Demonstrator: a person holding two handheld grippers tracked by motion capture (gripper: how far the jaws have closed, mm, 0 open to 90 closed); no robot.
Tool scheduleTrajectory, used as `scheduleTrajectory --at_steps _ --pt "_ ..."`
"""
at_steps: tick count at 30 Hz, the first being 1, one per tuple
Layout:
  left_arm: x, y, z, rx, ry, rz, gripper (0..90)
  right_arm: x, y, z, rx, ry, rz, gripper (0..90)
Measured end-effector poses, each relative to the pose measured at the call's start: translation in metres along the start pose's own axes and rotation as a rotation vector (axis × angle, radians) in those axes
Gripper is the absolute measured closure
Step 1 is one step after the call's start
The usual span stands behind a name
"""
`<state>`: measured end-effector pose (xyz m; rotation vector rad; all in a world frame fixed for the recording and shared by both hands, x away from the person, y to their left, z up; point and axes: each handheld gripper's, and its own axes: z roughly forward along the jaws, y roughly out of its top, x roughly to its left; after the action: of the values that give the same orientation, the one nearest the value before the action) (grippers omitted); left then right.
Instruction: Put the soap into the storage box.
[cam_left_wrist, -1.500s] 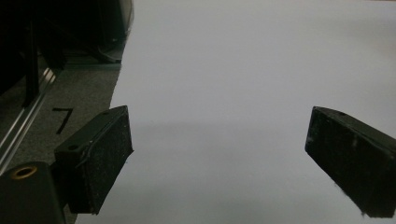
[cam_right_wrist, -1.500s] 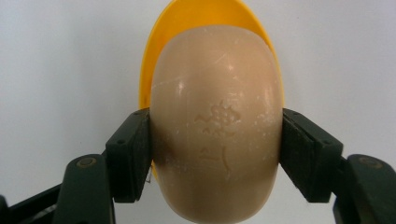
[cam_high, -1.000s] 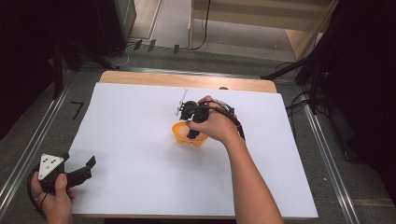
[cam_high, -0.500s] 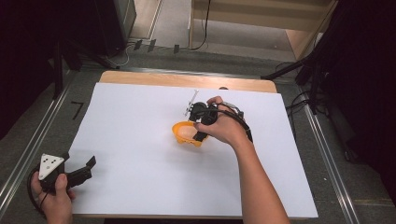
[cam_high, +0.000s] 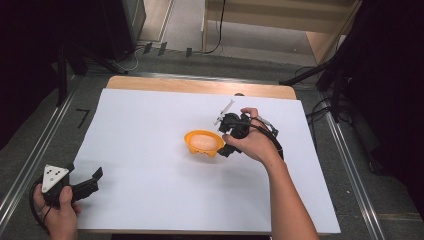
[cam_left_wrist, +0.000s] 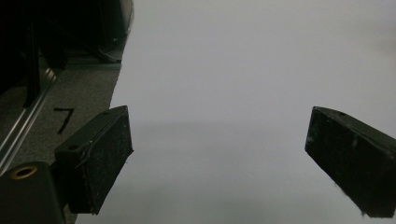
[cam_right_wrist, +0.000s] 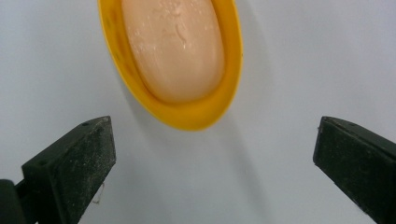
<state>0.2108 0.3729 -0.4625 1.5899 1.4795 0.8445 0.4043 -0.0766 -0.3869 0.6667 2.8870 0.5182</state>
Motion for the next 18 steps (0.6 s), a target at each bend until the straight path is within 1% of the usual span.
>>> scheduleTrajectory --at_steps 1,2,3,5,6,7,8,9,11,15,16,18 --pt "0.0 0.0 0.0 0.001 0.0 0.0 7.7 0.0 -0.003 0.0 -0.005 0.001 0.015 0.0" --pt "0.0 0.0 0.0 0.001 0.0 0.0 7.7 0.0 -0.003 0.0 -0.005 0.001 0.015 0.0" --pt "0.0 0.0 0.0 0.0 -0.001 0.0 7.7 -0.001 -0.01 -0.001 -0.007 0.0 0.032 0.0" --pt "0.0 0.0 0.0 0.001 0.0 0.0 7.7 -0.002 -0.013 -0.001 -0.015 -0.003 0.033 0.0" --pt "0.0 0.0 0.0 0.002 0.0 0.001 7.7 -0.003 -0.021 -0.002 -0.025 0.001 0.052 0.0" --pt "0.0 0.0 0.0 0.001 0.0 0.001 7.7 -0.003 -0.021 -0.002 -0.025 0.001 0.052 0.0" --pt "0.0 0.0 0.0 0.002 0.0 0.001 7.7 -0.004 -0.029 -0.003 -0.039 -0.003 0.071 0.0" --pt "0.0 0.0 0.0 0.002 0.0 0.001 7.7 -0.005 -0.032 -0.004 -0.044 -0.009 0.076 0.0" --pt "-0.001 0.0 0.0 0.002 0.001 0.002 7.7 -0.006 -0.04 -0.005 -0.067 -0.005 0.101 0.0" --pt "-0.001 0.0 0.0 0.002 0.001 0.004 7.7 -0.007 -0.057 -0.007 -0.094 -0.014 0.142 0.0" --pt "-0.001 0.0 0.0 0.002 0.002 0.005 7.7 -0.007 -0.062 -0.007 -0.1 -0.009 0.153 0.0" --pt "-0.001 0.0 0.001 0.004 0.002 0.007 7.7 -0.006 -0.071 -0.007 -0.104 -0.016 0.172 0.0"
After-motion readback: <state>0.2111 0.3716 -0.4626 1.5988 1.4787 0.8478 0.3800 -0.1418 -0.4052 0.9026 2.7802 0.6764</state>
